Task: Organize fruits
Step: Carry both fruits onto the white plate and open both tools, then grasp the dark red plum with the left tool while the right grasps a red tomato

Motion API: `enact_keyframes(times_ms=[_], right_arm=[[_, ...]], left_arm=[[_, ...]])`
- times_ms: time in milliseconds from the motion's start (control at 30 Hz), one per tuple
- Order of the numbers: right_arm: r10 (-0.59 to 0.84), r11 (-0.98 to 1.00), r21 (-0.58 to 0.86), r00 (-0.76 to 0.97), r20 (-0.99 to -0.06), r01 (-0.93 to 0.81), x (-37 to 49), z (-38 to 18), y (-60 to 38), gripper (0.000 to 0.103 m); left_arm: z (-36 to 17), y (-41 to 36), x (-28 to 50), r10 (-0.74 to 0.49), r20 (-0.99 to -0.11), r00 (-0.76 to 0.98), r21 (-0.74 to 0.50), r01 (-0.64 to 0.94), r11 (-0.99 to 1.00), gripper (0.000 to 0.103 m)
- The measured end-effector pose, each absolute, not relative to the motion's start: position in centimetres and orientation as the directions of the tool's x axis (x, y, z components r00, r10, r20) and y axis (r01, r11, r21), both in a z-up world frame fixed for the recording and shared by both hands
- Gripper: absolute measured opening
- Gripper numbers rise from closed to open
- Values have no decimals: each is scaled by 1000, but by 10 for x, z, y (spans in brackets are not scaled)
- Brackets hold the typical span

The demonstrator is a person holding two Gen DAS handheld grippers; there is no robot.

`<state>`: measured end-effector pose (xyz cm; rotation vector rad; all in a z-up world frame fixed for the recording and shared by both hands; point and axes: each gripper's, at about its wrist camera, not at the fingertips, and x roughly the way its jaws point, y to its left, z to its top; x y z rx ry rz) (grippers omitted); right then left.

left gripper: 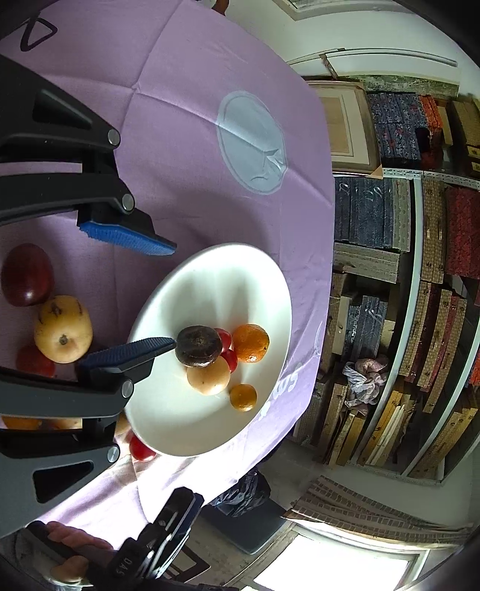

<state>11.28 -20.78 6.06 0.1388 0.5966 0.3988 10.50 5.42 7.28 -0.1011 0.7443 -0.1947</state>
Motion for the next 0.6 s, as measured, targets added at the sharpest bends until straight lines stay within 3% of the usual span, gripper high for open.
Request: enact_keyframes(times_ms=[33,100,200,367,600], right_arm=[[406,914,252,764,-501,-319,105,66,-213,76],[412,910,268,772,-484,-317,92,71,-221,80],[407,911,274,784,-469,-309,73,69,-230,92],[395,912,312,777,-490,-267,64,45,-246,95],[377,919,305,780,-499,-249,69,39,-247,96]], left_arm=[[75,56,97,-202,-664,720,-148,139,979,60],[77,60,77,-165,-666,727,-101,131,986,69],[74,66,54,-124,-669,733,-59,114,992,77],[56,77,26,-175,-635,752,-124,124,985,79],[47,69,22,-194,-649,736,-99,171,980,80]])
